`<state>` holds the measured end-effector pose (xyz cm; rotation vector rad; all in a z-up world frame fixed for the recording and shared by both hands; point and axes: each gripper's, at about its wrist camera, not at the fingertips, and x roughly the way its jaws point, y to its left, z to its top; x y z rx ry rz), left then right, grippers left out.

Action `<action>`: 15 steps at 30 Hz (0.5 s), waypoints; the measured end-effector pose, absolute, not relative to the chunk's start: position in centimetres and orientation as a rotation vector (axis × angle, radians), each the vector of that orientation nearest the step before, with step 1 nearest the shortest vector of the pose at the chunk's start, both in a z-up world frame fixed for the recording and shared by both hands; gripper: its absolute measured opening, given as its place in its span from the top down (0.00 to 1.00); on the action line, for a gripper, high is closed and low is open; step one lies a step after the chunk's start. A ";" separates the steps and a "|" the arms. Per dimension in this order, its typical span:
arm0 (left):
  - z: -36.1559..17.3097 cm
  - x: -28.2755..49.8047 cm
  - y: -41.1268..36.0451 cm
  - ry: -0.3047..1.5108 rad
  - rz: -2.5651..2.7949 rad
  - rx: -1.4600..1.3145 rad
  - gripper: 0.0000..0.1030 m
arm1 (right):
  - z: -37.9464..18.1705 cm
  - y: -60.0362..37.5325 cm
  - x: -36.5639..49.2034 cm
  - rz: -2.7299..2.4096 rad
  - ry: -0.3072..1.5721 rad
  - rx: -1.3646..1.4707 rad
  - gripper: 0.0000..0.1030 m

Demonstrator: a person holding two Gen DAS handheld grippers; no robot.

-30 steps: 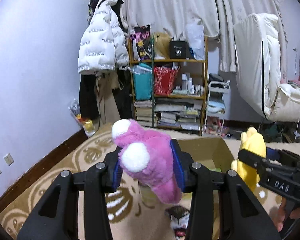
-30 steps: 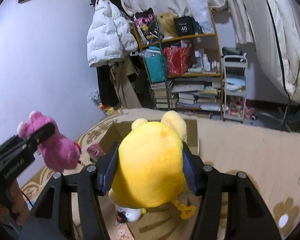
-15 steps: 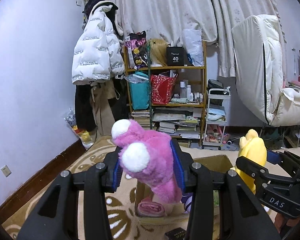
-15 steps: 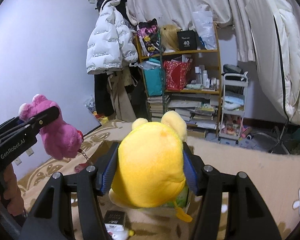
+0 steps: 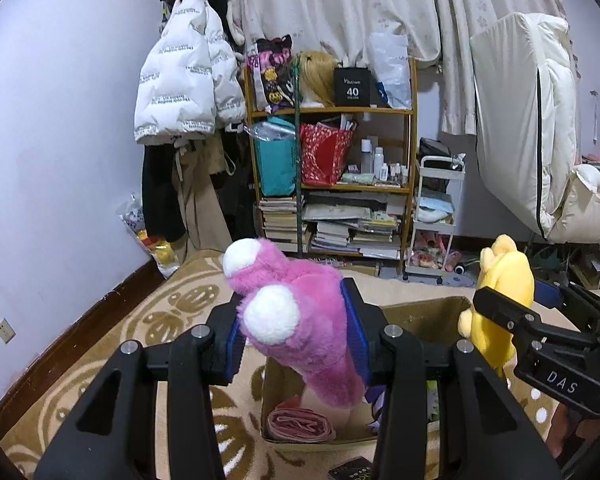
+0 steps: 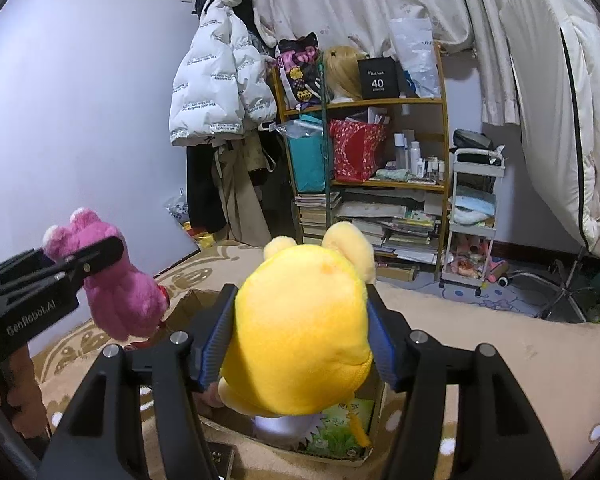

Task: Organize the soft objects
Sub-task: 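Lift the pink bear and yellow plush over the box with both tools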

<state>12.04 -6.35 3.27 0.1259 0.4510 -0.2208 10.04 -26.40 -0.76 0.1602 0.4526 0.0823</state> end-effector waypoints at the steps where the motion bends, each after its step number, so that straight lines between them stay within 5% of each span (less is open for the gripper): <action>1: 3.0 12.2 -6.5 0.457 -0.222 0.128 0.60 | -0.9 -26.5 10.2 0.085 0.456 0.163 0.37; 15: -0.4 14.3 -6.9 0.577 -0.256 0.103 0.59 | -3.1 -26.9 11.7 0.101 0.529 0.178 0.36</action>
